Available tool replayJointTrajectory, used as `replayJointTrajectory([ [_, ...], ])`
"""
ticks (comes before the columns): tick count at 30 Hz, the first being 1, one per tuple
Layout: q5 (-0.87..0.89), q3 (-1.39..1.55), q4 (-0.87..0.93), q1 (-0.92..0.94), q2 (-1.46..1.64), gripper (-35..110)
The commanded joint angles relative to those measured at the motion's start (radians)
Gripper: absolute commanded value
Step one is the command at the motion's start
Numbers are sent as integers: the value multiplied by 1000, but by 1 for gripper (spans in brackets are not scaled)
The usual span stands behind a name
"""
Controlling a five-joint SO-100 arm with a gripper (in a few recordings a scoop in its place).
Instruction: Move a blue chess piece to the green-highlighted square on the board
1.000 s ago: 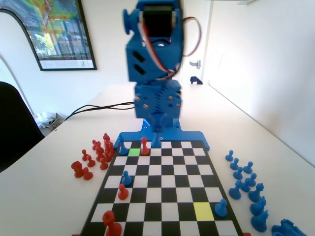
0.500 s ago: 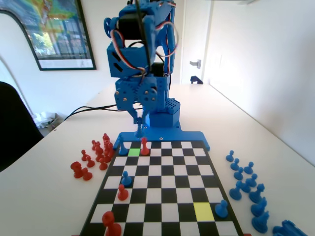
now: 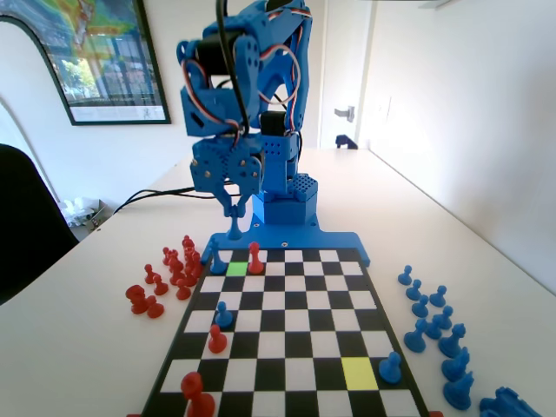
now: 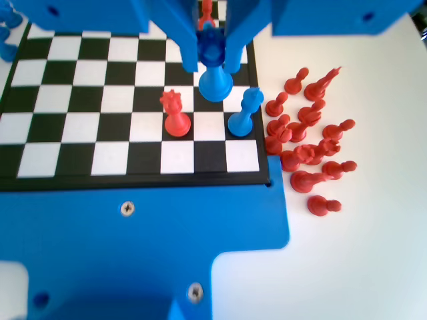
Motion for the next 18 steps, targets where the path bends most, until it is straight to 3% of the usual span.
replayJointTrajectory([
  [1,5,3,-40,-3,-8,1],
  [18,-35,74,-176,11,-58,1],
])
